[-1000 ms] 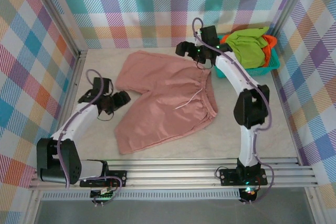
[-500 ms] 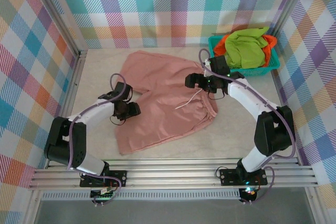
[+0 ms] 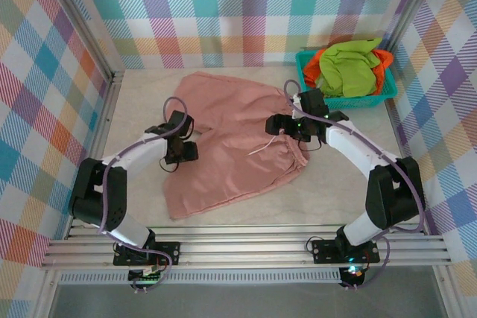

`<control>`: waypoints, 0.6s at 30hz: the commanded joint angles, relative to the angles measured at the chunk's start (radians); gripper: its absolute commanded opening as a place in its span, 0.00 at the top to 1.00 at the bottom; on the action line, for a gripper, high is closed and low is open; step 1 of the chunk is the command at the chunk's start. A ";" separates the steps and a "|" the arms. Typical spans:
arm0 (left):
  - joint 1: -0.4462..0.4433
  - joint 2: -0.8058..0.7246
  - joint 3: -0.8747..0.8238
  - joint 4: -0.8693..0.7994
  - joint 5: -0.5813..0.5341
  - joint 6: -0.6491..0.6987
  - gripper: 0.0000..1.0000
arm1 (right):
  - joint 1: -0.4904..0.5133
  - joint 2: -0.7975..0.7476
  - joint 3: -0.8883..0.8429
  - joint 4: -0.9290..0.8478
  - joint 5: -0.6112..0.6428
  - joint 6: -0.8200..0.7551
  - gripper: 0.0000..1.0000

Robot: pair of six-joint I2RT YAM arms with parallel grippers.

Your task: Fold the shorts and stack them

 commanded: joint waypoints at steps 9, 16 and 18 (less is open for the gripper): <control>-0.010 0.162 0.161 -0.132 0.006 0.145 0.39 | 0.008 -0.067 -0.052 0.001 0.019 -0.018 0.02; -0.006 0.257 0.189 -0.126 -0.001 0.158 0.42 | 0.008 -0.097 -0.079 -0.011 0.019 -0.020 0.02; -0.004 0.270 0.190 -0.123 0.007 0.158 0.45 | 0.008 -0.105 -0.089 -0.014 0.020 -0.018 0.02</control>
